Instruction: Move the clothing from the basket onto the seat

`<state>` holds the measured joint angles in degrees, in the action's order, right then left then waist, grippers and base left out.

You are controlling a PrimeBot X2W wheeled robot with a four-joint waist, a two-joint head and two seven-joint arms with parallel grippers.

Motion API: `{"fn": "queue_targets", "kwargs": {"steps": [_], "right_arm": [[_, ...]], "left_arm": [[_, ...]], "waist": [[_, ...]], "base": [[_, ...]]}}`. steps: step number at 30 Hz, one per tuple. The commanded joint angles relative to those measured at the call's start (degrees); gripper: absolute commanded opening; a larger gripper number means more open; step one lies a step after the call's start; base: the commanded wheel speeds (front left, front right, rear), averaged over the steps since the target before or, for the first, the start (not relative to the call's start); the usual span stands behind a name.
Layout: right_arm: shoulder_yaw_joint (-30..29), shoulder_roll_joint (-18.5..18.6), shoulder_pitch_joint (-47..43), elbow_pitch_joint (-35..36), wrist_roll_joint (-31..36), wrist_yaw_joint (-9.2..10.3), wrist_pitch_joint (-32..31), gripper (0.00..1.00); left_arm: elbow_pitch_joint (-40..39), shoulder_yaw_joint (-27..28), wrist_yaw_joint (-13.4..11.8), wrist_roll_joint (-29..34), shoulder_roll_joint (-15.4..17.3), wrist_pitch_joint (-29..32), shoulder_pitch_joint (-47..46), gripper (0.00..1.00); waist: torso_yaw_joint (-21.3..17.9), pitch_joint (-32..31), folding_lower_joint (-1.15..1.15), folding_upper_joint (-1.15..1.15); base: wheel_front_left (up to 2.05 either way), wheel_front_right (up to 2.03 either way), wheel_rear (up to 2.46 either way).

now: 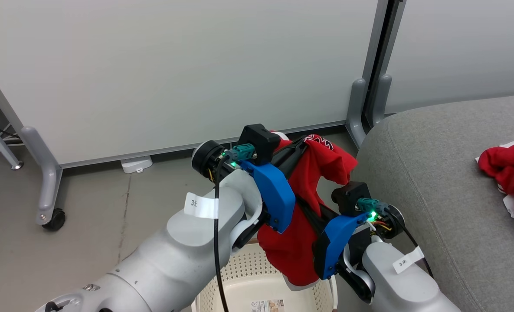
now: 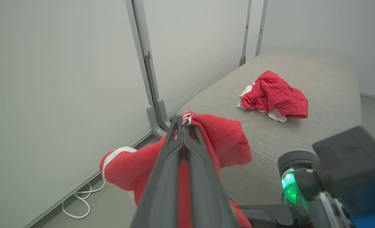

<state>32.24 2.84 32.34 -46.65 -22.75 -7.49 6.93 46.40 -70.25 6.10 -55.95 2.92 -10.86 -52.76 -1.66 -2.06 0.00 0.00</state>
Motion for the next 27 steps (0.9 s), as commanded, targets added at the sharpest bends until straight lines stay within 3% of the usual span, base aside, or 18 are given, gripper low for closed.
{"fn": "queue_targets", "kwargs": {"steps": [1, 27], "right_arm": [[0.6, 0.1, 0.9, -0.8, -0.6, -0.01, 0.8, 0.0], [4.1, 0.1, 2.7, -4.9, -4.1, -0.01, 5.0, 0.0]], "left_arm": [[0.2, -0.1, 0.3, -0.5, 0.0, -0.2, -0.6, 0.0], [2.4, -1.3, 0.4, -2.6, 0.0, -0.9, -0.4, 0.0]], "waist": [[-0.1, -0.1, 0.0, 0.0], [-1.9, -0.2, 0.0, 0.0]], "base": [[0.0, 0.0, 0.0], [0.0, 0.0, 0.0]]}}
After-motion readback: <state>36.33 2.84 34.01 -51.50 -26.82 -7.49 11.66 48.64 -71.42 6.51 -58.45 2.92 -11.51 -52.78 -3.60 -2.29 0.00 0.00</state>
